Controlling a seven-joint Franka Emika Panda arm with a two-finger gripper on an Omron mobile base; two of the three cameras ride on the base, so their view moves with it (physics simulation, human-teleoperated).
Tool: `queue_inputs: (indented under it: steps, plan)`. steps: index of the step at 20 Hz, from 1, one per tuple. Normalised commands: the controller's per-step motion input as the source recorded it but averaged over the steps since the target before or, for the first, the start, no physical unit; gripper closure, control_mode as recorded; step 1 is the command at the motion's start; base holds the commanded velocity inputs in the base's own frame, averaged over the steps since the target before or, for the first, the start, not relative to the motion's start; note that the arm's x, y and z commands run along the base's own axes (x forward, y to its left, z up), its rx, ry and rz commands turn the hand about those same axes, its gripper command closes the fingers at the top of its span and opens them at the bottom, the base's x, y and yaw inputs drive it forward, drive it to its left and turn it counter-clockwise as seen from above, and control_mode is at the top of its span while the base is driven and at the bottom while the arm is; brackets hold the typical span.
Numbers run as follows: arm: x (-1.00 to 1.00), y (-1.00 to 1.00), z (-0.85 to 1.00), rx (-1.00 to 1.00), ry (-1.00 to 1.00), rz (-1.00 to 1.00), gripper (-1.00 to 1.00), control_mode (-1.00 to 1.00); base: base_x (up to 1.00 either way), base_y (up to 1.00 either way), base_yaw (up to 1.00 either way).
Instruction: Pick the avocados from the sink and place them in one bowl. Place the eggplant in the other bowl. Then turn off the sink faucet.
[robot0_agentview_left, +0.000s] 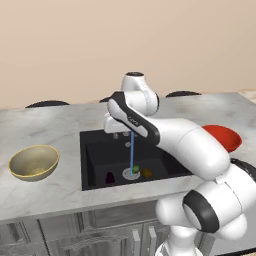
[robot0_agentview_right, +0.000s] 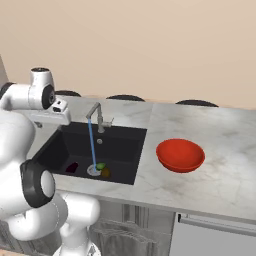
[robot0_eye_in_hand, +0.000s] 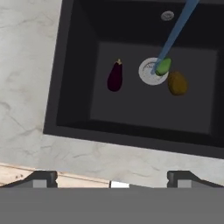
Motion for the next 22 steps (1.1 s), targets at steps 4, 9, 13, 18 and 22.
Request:
queue_inputs:
  steps: [4,9,13,18,22]
  plan:
    - [0.25,0.0,-0.3,0.0,0.0,0.0,-1.0,-1.0,0.0,0.0,0.0]
    - [0.15,0.0,-0.27,0.0,0.01,0.0,-1.0,-1.0,0.0,0.0,0.0]
    - [0.17,0.0,-0.31,0.0,0.0,0.0,-1.0,-1.0,0.0,0.0,0.0]
    - [0.13,0.0,-0.29,0.0,0.0,0.0,-1.0,-1.0,0.0,0.0,0.0]
    - [0.09,0.0,-0.35,0.0,0.0,0.0,-1.0,-1.0,0.0,0.0,0.0]
